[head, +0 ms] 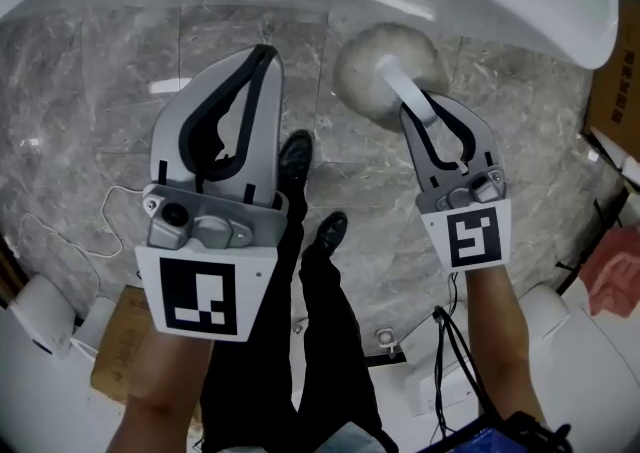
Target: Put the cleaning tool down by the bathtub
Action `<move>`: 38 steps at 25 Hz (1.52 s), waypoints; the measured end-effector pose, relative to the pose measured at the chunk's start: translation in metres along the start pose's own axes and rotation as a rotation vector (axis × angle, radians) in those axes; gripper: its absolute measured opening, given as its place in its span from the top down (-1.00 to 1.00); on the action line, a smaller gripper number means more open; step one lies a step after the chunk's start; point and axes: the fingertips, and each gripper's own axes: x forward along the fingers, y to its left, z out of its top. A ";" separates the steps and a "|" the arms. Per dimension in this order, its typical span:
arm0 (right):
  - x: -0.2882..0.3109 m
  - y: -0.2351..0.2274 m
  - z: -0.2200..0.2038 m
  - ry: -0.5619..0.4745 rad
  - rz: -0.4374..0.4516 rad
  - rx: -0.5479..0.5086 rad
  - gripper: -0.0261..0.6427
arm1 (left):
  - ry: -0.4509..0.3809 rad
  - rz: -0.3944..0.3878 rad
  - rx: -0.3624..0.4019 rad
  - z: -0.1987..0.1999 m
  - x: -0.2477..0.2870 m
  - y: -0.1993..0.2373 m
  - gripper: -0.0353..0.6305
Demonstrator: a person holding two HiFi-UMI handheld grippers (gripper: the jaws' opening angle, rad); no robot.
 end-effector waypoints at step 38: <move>0.109 0.018 -0.126 0.192 0.232 -0.173 0.63 | 0.012 0.001 0.057 -0.109 0.033 0.029 0.85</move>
